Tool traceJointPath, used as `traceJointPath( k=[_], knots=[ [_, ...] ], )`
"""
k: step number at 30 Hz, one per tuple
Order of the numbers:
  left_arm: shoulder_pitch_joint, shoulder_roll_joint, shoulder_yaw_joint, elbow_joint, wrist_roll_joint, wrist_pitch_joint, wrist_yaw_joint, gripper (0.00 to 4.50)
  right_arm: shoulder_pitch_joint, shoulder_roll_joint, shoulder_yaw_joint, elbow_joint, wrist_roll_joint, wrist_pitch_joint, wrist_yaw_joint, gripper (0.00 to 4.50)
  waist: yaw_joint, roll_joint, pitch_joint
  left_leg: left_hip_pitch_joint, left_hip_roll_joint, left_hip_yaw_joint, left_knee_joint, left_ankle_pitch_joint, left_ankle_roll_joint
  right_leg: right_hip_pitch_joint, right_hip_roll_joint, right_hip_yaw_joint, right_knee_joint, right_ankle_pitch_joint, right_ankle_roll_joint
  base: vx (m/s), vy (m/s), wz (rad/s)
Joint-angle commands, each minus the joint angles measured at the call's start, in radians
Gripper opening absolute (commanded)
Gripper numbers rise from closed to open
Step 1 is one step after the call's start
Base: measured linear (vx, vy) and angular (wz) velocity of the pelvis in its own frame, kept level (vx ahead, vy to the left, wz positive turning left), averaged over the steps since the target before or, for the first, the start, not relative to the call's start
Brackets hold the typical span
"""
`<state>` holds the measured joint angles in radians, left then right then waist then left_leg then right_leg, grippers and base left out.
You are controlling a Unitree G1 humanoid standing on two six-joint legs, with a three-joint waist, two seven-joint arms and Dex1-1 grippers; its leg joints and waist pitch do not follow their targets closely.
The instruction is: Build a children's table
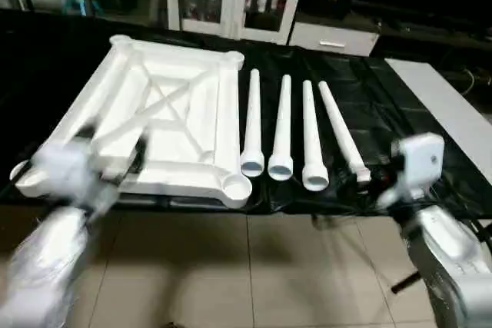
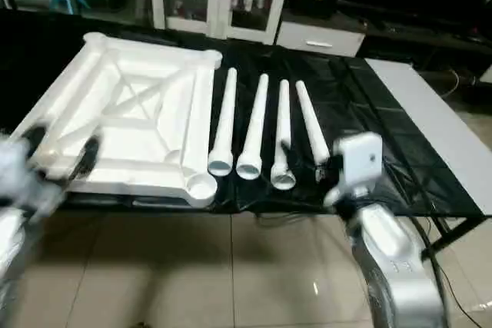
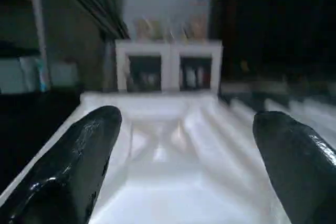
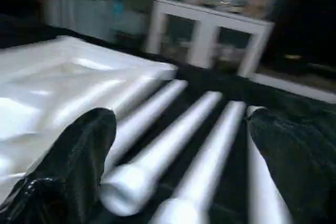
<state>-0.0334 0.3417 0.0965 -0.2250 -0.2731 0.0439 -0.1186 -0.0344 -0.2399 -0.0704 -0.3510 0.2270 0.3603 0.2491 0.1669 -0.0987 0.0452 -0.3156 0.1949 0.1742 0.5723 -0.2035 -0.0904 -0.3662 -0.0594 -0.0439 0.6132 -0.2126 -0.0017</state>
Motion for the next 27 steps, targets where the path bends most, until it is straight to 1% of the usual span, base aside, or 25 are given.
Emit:
traceJointPath(
  k=[1, 2, 3, 4, 5, 6, 7, 8, 9, 11, 13, 14, 15, 16, 17, 18, 19, 20, 21, 22, 23, 24, 25, 26, 27],
  knots=[
    [-0.027, -0.007, -0.025, 0.028, -0.009, 0.082, 0.022, 4.50, -0.015, 0.007, -0.032, 0.041, 0.011, 0.034, -0.035, 4.46, -0.010, 0.023, -0.041, -0.008, 0.029, -0.023, -0.080, -0.264, -0.080, 0.016, -0.069, 0.047, -0.059, -0.123, -0.052, 0.000, 0.000, 0.00],
    [-0.046, -0.006, -0.035, 0.037, -0.020, 0.091, -0.003, 4.50, -0.035, 0.016, -0.035, 0.068, 0.016, 0.041, -0.050, 4.46, -0.009, 0.022, -0.046, -0.012, 0.027, -0.025, -0.075, -0.225, -0.076, 0.021, -0.069, 0.046, -0.054, -0.079, -0.053, 0.000, 0.000, 0.00],
    [-0.058, -0.001, -0.046, 0.041, -0.031, 0.104, -0.031, 4.50, -0.052, 0.023, -0.036, 0.089, 0.028, 0.050, -0.052, 4.46, -0.018, 0.032, -0.047, -0.012, 0.025, -0.024, -0.073, -0.193, -0.078, 0.018, -0.064, 0.046, -0.051, -0.028, -0.053, 0.000, 0.000, 0.00],
    [-0.058, -0.001, -0.046, 0.041, -0.031, 0.104, -0.031, 4.50, -0.052, 0.023, -0.036, 0.089, 0.028, 0.050, -0.052, 4.46, -0.025, 0.026, -0.051, -0.013, 0.023, -0.023, -0.070, -0.182, -0.075, 0.022, -0.064, 0.045, -0.049, -0.018, -0.060, 0.000, 0.000, 0.00],
    [-0.090, 0.012, -0.072, 0.072, -0.012, 0.125, -0.064, 4.50, -0.092, 0.038, -0.027, 0.147, 0.041, 0.057, -0.044, 4.46, -0.030, 0.037, -0.064, -0.011, 0.018, -0.020, -0.056, -0.107, -0.068, 0.021, -0.060, 0.046, -0.038, 0.089, -0.072, 0.000, 0.000, 0.00],
    [-0.100, 0.018, -0.086, 0.092, 0.005, 0.137, -0.073, 4.50, -0.106, 0.045, -0.021, 0.174, 0.047, 0.057, -0.035, 4.46, -0.034, 0.042, -0.067, -0.010, 0.014, -0.018, -0.051, -0.066, -0.062, 0.018, -0.053, 0.046, -0.033, 0.147, -0.079, 0.000, 0.000, 0.00],
    [-0.106, 0.018, -0.091, 0.102, 0.004, 0.157, -0.081, 4.50, -0.112, 0.043, -0.006, 0.192, 0.038, 0.069, -0.025, 4.46, -0.037, 0.039, -0.062, -0.018, 0.012, -0.015, -0.047, -0.034, -0.051, 0.020, -0.049, 0.046, -0.030, 0.201, -0.093, 0.000, 0.000, 0.00],
    [-0.108, 0.026, -0.107, 0.106, 0.006, 0.189, -0.112, 4.50, -0.111, 0.034, 0.036, 0.202, 0.028, 0.092, 0.019, 4.46, -0.037, 0.046, -0.058, -0.020, 0.014, -0.014, -0.048, -0.062, -0.048, 0.020, -0.051, 0.046, -0.033, 0.175, -0.105, 0.000, 0.000, 0.00],
    [-0.105, 0.031, -0.115, 0.102, 0.011, 0.190, -0.124, 4.50, -0.105, 0.030, 0.046, 0.194, 0.032, 0.093, 0.037, 4.46, -0.036, 0.044, -0.056, -0.020, 0.016, -0.013, -0.050, -0.083, -0.046, 0.021, -0.053, 0.046, -0.036, 0.148, -0.108, 0.000, 0.000, 0.00],
    [-0.071, 0.059, -0.154, 0.068, 0.024, 0.183, -0.177, 4.50, -0.072, -0.007, 0.093, 0.167, 0.027, 0.084, 0.109, 4.46, -0.032, 0.051, -0.054, -0.021, 0.024, -0.015, -0.052, -0.125, -0.036, 0.023, -0.061, 0.049, -0.040, 0.081, -0.118, 0.000, 0.000, 0.00],
    [-0.043, 0.062, -0.163, 0.035, -0.013, 0.188, -0.213, 4.50, -0.052, -0.025, 0.104, 0.155, 0.035, 0.088, 0.135, 4.46, -0.026, 0.049, -0.051, -0.021, 0.029, -0.015, -0.054, -0.140, -0.032, 0.024, -0.063, 0.049, -0.043, 0.050, -0.122, 0.000, 0.000, 0.00],
    [-0.035, 0.064, -0.167, 0.021, -0.029, 0.202, -0.225, 4.50, -0.046, -0.030, 0.102, 0.152, 0.037, 0.088, 0.137, 4.46, -0.025, 0.047, -0.050, -0.020, 0.029, -0.013, -0.056, -0.157, -0.033, 0.021, -0.064, 0.050, -0.046, 0.017, -0.127, 0.000, 0.000, 0.00],
    [-0.030, 0.075, -0.177, 0.012, -0.010, 0.208, -0.223, 4.50, -0.045, -0.031, 0.101, 0.156, 0.033, 0.087, 0.130, 4.46, -0.025, 0.048, -0.049, -0.020, 0.030, -0.014, -0.058, -0.169, -0.033, 0.020, -0.064, 0.049, -0.047, -0.006, -0.128, 0.000, 0.000, 0.00],
    [-0.030, 0.075, -0.177, 0.012, -0.010, 0.208, -0.223, 4.50, -0.045, -0.031, 0.101, 0.156, 0.033, 0.087, 0.130, 4.46, -0.027, 0.052, -0.044, -0.019, 0.030, -0.015, -0.062, -0.210, -0.036, 0.016, -0.064, 0.050, -0.053, -0.076, -0.122, 0.000, 0.000, 0.00],
    [-0.028, 0.081, -0.187, 0.010, 0.022, 0.214, -0.213, 4.50, -0.052, -0.027, 0.095, 0.178, 0.013, 0.077, 0.102, 4.46, -0.027, 0.041, -0.039, -0.017, 0.031, -0.014, -0.065, -0.255, -0.035, 0.013, -0.065, 0.050, -0.063, -0.166, -0.108, 0.000, 0.000, 0.00],
    [-0.038, 0.068, -0.178, 0.022, 0.044, 0.218, -0.180, 4.50, -0.062, -0.015, 0.086, 0.195, 0.005, 0.068, 0.082, 4.46, -0.027, 0.046, -0.038, -0.015, 0.031, -0.016, -0.067, -0.274, -0.037, 0.011, -0.067, 0.051, -0.065, -0.208, -0.102, 0.000, 0.000, 0.00],
    [-0.038, 0.068, -0.178, 0.022, 0.044, 0.218, -0.180, 4.50, -0.062, -0.015, 0.086, 0.195, 0.005, 0.068, 0.082, 4.46, -0.030, 0.045, -0.036, -0.014, 0.031, -0.018, -0.069, -0.300, -0.043, 0.008, -0.068, 0.051, -0.071, -0.268, -0.091, 0.000, 0.000, 0.00],
    [-0.048, 0.046, -0.162, 0.037, 0.078, 0.210, -0.132, 4.50, -0.075, -0.002, 0.089, 0.203, -0.009, 0.052, 0.070, 4.46, -0.031, 0.037, -0.035, -0.011, 0.032, -0.018, -0.069, -0.321, -0.044, 0.004, -0.069, 0.051, -0.077, -0.314, -0.078, 0.000, 0.000, 0.00],
    [-0.048, 0.040, -0.158, 0.040, 0.092, 0.199, -0.116, 4.50, -0.077, 0.000, 0.096, 0.199, -0.013, 0.047, 0.072, 4.46, -0.030, 0.037, -0.035, -0.011, 0.032, -0.019, -0.069, -0.324, -0.043, 0.004, -0.070, 0.051, -0.078, -0.329, -0.073, 0.000, 0.000, 0.00],
    [-0.048, 0.039, -0.157, 0.042, 0.097, 0.202, -0.109, 4.50, -0.077, 0.000, 0.097, 0.198, -0.014, 0.045, 0.072, 4.46, -0.028, 0.041, -0.037, -0.010, 0.031, -0.020, -0.068, -0.320, -0.043, 0.002, -0.072, 0.053, -0.080, -0.332, -0.066, 0.000, 0.000, 0.00],
    [-0.047, 0.028, -0.150, 0.056, 0.134, 0.229, -0.055, 4.50, -0.081, 0.006, 0.106, 0.191, -0.015, 0.033, 0.070, 4.46, -0.029, 0.033, -0.037, -0.015, 0.032, -0.021, -0.069, -0.308, -0.039, 0.005, -0.071, 0.052, -0.078, -0.321, -0.060, 0.000, 0.000, 0.00],
    [-0.045, 0.027, -0.149, 0.057, 0.139, 0.227, -0.049, 4.50, -0.082, 0.010, 0.105, 0.191, -0.016, 0.030, 0.067, 4.46, -0.029, 0.035, -0.039, -0.017, 0.031, -0.021, -0.069, -0.301, -0.038, 0.006, -0.071, 0.052, -0.076, -0.312, -0.058, 0.000, 0.000, 0.00],
    [-0.038, 0.020, -0.147, 0.053, 0.143, 0.227, -0.036, 4.50, -0.085, 0.023, 0.103, 0.191, -0.019, 0.021, 0.053, 4.46, -0.028, 0.023, -0.039, -0.018, 0.030, -0.020, -0.068, -0.285, -0.031, 0.004, -0.070, 0.051, -0.076, -0.305, -0.053, 0.000, 0.000, 0.00],
    [-0.034, 0.010, -0.146, 0.049, 0.151, 0.221, -0.018, 4.50, -0.087, 0.035, 0.100, 0.195, -0.018, 0.020, 0.042, 4.46, -0.023, 0.034, -0.043, -0.052, 0.021, -0.050, -0.081, -0.249, 0.025, 0.033, -0.087, 0.021, -0.068, -0.269, -0.055, 0.000, 0.000, 0.00],
    [-0.033, 0.003, -0.149, 0.044, 0.161, 0.219, -0.003, 4.50, -0.088, 0.044, 0.101, 0.197, -0.017, 0.016, 0.036, 4.46, -0.023, 0.029, -0.046, -0.075, 0.010, -0.071, -0.078, -0.216, 0.067, 0.049, -0.097, -0.001, -0.065, -0.229, -0.058, 0.000, 0.000, 0.00]
  ],
)
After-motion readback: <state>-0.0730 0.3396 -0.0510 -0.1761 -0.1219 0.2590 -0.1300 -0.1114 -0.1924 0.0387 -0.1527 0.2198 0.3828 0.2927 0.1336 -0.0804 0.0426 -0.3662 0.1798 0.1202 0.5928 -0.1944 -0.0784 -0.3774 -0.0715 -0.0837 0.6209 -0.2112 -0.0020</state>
